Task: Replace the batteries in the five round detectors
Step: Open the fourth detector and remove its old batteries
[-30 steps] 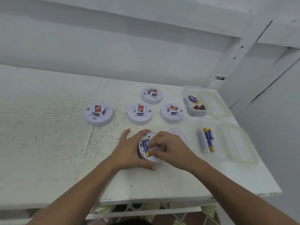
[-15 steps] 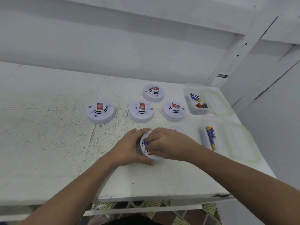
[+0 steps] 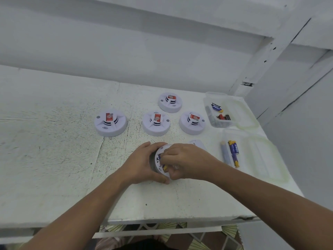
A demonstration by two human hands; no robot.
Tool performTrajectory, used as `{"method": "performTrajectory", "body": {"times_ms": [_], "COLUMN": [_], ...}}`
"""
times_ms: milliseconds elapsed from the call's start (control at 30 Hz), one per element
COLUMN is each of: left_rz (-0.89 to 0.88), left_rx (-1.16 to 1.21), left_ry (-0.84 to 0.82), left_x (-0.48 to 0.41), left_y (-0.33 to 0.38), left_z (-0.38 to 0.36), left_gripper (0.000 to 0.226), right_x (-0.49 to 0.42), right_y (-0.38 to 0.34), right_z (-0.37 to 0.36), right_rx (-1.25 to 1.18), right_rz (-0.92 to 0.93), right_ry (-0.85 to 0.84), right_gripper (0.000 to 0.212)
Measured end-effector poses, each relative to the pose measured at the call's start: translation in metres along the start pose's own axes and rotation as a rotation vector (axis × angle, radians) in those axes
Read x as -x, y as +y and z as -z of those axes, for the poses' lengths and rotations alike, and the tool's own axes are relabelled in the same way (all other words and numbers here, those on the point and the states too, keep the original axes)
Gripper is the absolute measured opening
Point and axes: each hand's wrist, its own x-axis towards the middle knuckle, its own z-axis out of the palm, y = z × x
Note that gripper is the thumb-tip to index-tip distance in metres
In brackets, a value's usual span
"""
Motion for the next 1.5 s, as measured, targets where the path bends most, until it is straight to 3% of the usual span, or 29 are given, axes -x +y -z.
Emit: {"method": "performTrajectory", "body": {"times_ms": [300, 400, 567, 633, 767, 900, 1000, 1100, 1267, 1500], "left_rz": [0.032, 0.045, 0.036, 0.031, 0.032, 0.033, 0.040, 0.050, 0.036, 0.034], "left_rx": [0.033, 0.037, 0.046, 0.048, 0.023, 0.006, -0.003, -0.005, -0.011, -0.011], "left_ry": [0.003, 0.007, 0.033, 0.045, 0.038, 0.038, 0.032, 0.027, 0.033, 0.040], "left_x": [0.002, 0.001, 0.001, 0.002, 0.002, 0.003, 0.003, 0.002, 0.001, 0.001], "left_y": [-0.001, -0.002, -0.001, -0.001, -0.001, -0.002, -0.003, -0.005, -0.006, -0.005], "left_z": [-0.004, -0.004, -0.006, -0.007, -0.006, -0.006, -0.006, -0.007, -0.009, -0.008], "left_gripper": [0.105, 0.108, 0.103, 0.100, 0.103, 0.103, 0.106, 0.107, 0.107, 0.106], "right_x": [0.008, 0.005, 0.007, 0.009, 0.023, 0.051, 0.079, 0.102, 0.119, 0.113], "right_y": [-0.017, -0.026, -0.032, -0.027, -0.002, 0.032, 0.058, 0.076, 0.080, 0.071], "right_z": [0.000, -0.001, 0.004, 0.005, 0.021, 0.044, 0.052, 0.052, 0.038, 0.020], "right_rx": [-0.208, -0.274, -0.258, -0.428, -1.041, -1.274, -1.212, -1.059, -0.567, -0.238], "right_rz": [-0.267, -0.399, -0.507, -0.621, -0.844, -0.969, -1.107, -1.263, -1.412, -1.405], "right_ry": [0.071, 0.126, 0.117, 0.167, 0.425, 0.744, 0.835, 0.795, 0.549, 0.299], "right_gripper": [0.017, 0.010, 0.017, 0.015, 0.020, 0.023, 0.019, 0.016, 0.018, 0.023]}}
